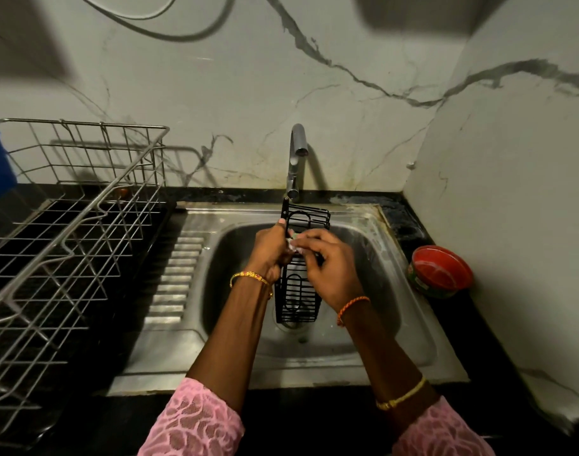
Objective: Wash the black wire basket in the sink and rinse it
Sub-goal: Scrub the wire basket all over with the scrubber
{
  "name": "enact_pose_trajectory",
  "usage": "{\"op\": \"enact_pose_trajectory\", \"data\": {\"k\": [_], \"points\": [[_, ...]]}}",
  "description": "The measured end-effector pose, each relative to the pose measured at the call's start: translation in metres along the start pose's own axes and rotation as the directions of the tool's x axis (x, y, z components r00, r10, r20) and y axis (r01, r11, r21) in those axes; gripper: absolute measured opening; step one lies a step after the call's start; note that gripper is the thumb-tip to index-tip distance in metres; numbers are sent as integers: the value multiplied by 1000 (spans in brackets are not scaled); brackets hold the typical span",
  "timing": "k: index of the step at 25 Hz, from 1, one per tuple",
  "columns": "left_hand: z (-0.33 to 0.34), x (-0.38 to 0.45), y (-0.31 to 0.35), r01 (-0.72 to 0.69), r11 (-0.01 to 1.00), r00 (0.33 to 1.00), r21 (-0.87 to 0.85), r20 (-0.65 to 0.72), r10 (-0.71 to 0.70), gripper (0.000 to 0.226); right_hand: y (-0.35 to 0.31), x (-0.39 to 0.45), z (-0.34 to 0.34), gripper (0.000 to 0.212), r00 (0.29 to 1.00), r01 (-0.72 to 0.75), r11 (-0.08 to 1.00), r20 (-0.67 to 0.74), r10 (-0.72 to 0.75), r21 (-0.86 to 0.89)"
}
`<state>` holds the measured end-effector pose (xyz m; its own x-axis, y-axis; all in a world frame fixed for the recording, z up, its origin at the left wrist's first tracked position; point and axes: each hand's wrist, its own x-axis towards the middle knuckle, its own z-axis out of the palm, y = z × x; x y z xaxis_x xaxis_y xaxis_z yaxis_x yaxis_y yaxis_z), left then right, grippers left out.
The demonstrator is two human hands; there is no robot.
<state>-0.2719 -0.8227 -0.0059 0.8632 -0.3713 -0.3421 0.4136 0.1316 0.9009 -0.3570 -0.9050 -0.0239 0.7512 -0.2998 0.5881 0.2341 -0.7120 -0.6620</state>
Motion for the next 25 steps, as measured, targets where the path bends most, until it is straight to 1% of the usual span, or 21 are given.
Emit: {"op": "enact_pose_trajectory", "data": {"k": [2, 5, 7, 9, 11, 12, 14, 17, 19, 20, 22, 24, 25], "points": [[-2, 4, 0, 6, 1000, 1000, 29, 7, -6, 39, 8, -9, -3, 30, 1000, 5, 999, -7, -5, -53], [-8, 11, 0, 22, 999, 1000, 41, -9, -22, 39, 25, -21, -21, 26, 999, -5, 1000, -36, 4, -31], [-7, 10, -1, 33, 998, 999, 56, -17, -32, 39, 25, -13, -22, 25, 1000, -19, 1000, 13, 20, -22], [-5, 12, -2, 38, 996, 999, 74, -19, -37, 39, 19, 1, -9, 29, 997, -20, 998, 75, 25, -67], [-6, 18, 1, 50, 995, 999, 90, -18, -48, 39, 14, 10, 3, 35, 996, 16, 996, 90, -8, -86], [-8, 23, 2, 66, 995, 998, 74, -17, -65, 39, 17, 11, 5, 37, 996, 16, 998, 83, -11, -63], [-10, 29, 4, 104, 995, 995, -2, -2, -104, 37, 29, 8, -1, 37, 997, -27, 1000, 70, 28, -6], [-9, 28, 5, 106, 994, 994, -4, 4, -106, 41, 49, -2, -16, 26, 985, -162, 986, 56, 160, 33], [-10, 27, 6, 116, 991, 993, -72, 2, -116, 39, 48, -2, -16, 19, 966, -258, 963, 57, 254, 81], [-13, 28, 8, 115, 989, 993, -91, -2, -116, 37, 43, 1, -12, 17, 959, -282, 952, 53, 278, 120], [-20, 28, 16, 131, 988, 991, -79, 20, -129, 34, 32, 10, -5, 17, 960, -277, 949, 18, 278, 150], [-24, 26, 25, 159, 980, 986, -121, 69, -152, 31, 29, 15, -1, 18, 962, -269, 947, -1, 274, 176], [-24, 22, 29, 171, 975, 983, -143, 86, -160, 31, 29, 15, -2, 19, 956, -289, 934, 2, 295, 211]]}}
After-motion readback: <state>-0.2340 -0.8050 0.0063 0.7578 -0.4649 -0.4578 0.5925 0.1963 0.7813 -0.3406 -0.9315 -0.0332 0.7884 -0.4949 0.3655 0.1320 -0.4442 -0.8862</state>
